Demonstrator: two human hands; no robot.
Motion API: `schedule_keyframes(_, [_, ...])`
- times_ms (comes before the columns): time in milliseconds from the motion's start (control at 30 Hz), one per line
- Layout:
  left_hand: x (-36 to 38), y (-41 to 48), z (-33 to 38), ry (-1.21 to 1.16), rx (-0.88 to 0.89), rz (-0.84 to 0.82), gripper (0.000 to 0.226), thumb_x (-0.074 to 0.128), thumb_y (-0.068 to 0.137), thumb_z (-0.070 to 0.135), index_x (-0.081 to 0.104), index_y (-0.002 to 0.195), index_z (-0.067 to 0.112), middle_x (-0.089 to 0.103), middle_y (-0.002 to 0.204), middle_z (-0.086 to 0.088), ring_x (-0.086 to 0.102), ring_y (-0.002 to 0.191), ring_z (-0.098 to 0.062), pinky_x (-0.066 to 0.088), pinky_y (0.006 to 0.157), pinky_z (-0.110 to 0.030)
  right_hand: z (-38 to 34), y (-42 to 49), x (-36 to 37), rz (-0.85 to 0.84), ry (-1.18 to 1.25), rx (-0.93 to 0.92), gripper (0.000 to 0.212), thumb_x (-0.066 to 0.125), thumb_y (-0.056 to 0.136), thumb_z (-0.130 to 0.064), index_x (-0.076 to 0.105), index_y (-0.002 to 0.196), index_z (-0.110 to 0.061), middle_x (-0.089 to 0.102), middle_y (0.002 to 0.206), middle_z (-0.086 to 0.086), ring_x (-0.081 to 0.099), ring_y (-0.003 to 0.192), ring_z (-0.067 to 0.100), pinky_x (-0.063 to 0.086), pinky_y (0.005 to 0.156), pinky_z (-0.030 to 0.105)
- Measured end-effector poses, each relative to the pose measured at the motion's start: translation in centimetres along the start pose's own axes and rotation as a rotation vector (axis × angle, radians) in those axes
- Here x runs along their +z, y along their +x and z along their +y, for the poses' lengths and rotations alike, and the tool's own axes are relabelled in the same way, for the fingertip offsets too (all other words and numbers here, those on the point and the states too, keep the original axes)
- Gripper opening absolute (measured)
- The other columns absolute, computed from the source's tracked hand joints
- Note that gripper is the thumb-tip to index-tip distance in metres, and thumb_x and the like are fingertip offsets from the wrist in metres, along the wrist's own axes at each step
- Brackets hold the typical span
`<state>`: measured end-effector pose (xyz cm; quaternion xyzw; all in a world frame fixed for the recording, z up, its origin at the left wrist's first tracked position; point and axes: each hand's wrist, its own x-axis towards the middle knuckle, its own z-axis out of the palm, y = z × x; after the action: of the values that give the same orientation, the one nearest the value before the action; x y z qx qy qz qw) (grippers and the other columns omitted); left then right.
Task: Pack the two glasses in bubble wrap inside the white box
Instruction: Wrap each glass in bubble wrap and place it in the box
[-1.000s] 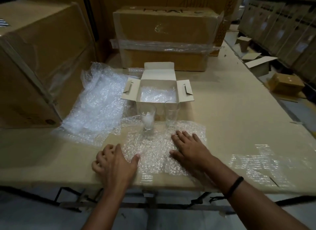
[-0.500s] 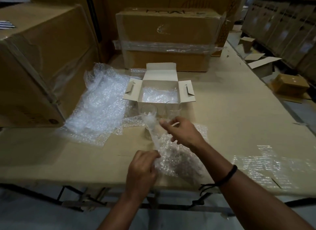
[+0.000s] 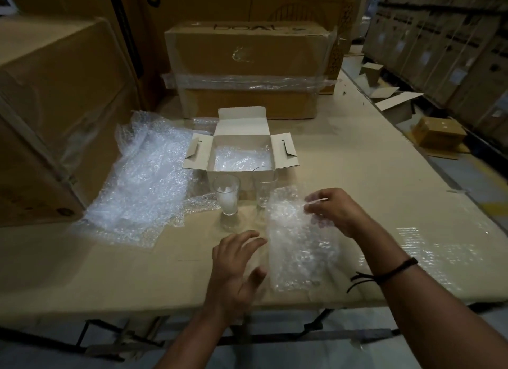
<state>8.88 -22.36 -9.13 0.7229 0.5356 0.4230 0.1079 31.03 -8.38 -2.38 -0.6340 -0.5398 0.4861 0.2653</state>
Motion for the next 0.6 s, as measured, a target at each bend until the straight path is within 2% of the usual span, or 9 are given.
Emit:
schedule_keyframes(100, [1.6, 1.2, 0.0, 0.233, -0.007, -0.275, 0.054, 0.026, 0.091, 0.071, 0.055, 0.126, 0.042, 0.046, 0.144, 0.014, 0.037, 0.132, -0.019, 0.02, 0.102, -0.038, 1.7, 1.5, -1.2, 0.1, -0.17, 0.032, 0.029, 0.075, 0.082, -0.006, 0.066, 0.108, -0.002, 0.068, 0.072, 0.014, 0.055, 0.047, 0.016, 0.045, 0.049, 0.025])
schedule_keyframes(167, [2.1, 1.5, 0.1, 0.399, -0.044, -0.468, 0.065, 0.021, 0.082, 0.075, 0.055, 0.127, 0.044, 0.036, 0.15, 0.017, 0.023, 0.141, -0.016, 0.009, 0.105, -0.039, 2.5, 1.8, -1.2, 0.098, -0.276, 0.049, 0.037, 0.077, 0.081, -0.014, 0.062, 0.114, -0.005, 0.071, 0.081, 0.013, 0.059, 0.054, 0.02, 0.047, 0.053, 0.026])
schedule_keyframes(200, [2.3, 1.5, -0.1, 0.443, -0.045, -0.483, 0.068, 0.019, 0.078, 0.075, 0.055, 0.127, 0.044, 0.035, 0.151, 0.017, 0.021, 0.141, -0.014, 0.007, 0.105, -0.038, 2.9, 1.8, -1.1, 0.109, -0.333, 0.036, 0.044, 0.078, 0.081, -0.018, 0.059, 0.119, -0.008, 0.071, 0.088, 0.011, 0.062, 0.062, 0.02, 0.048, 0.055, 0.026])
schedule_keyframes(267, [2.0, 1.2, -0.3, 0.406, -0.073, -0.421, 0.06, 0.027, 0.08, 0.071, 0.061, 0.12, 0.043, 0.043, 0.146, 0.016, 0.03, 0.138, -0.015, 0.01, 0.102, -0.037, 3.4, 1.4, -0.8, 0.25, -0.483, -0.083, 0.056, 0.078, 0.082, -0.025, 0.051, 0.131, -0.016, 0.066, 0.105, 0.005, 0.063, 0.086, 0.021, 0.051, 0.069, 0.03])
schedule_keyframes(333, [2.1, 1.1, -0.6, 0.338, -0.08, -0.324, 0.043, 0.04, 0.082, 0.06, 0.066, 0.109, 0.04, 0.055, 0.135, 0.012, 0.044, 0.129, -0.017, 0.014, 0.097, -0.034, 3.7, 0.6, -0.2, 0.413, -0.648, -0.344, 0.054, 0.075, 0.083, -0.028, 0.052, 0.132, -0.021, 0.061, 0.123, 0.003, 0.058, 0.106, 0.022, 0.049, 0.087, 0.036])
schedule_keyframes(400, [2.0, 1.0, -1.0, 0.328, -0.092, -0.188, 0.035, 0.044, 0.08, 0.052, 0.066, 0.105, 0.04, 0.059, 0.127, 0.013, 0.049, 0.121, -0.016, 0.015, 0.093, -0.03, 3.4, -0.2, 0.6, 0.308, -0.805, -0.554, 0.044, 0.07, 0.087, -0.032, 0.058, 0.128, -0.025, 0.058, 0.132, 0.0, 0.052, 0.117, 0.022, 0.042, 0.099, 0.038])
schedule_keyframes(467, [1.4, 1.3, -0.5, 0.355, -0.215, -0.104, 0.041, 0.038, 0.079, 0.062, 0.065, 0.1, 0.04, 0.058, 0.114, 0.017, 0.05, 0.11, -0.013, 0.016, 0.089, -0.029, 3.4, -0.5, 1.7, 0.057, -1.0, -0.572, 0.035, 0.062, 0.091, -0.036, 0.06, 0.125, -0.03, 0.055, 0.136, -0.004, 0.048, 0.12, 0.02, 0.039, 0.102, 0.039])
schedule_keyframes(533, [0.7, 1.8, 0.6, 0.486, -0.371, -0.166, 0.064, 0.02, 0.072, 0.085, 0.059, 0.093, 0.039, 0.051, 0.102, 0.018, 0.043, 0.099, -0.011, 0.018, 0.085, -0.031, 3.5, -0.2, 2.3, -0.058, -1.097, -0.505, 0.03, 0.056, 0.093, -0.035, 0.061, 0.123, -0.031, 0.055, 0.136, -0.005, 0.047, 0.118, 0.02, 0.038, 0.099, 0.038])
schedule_keyframes(600, [0.5, 2.1, 1.4, 0.622, -0.409, -0.327, 0.082, 0.006, 0.06, 0.098, 0.053, 0.087, 0.036, 0.047, 0.098, 0.015, 0.037, 0.096, -0.013, 0.022, 0.085, -0.034, 2.8, -0.2, 2.3, -0.013, -1.079, -0.523, 0.03, 0.057, 0.094, -0.029, 0.062, 0.124, -0.031, 0.056, 0.135, -0.005, 0.047, 0.117, 0.02, 0.036, 0.095, 0.036])
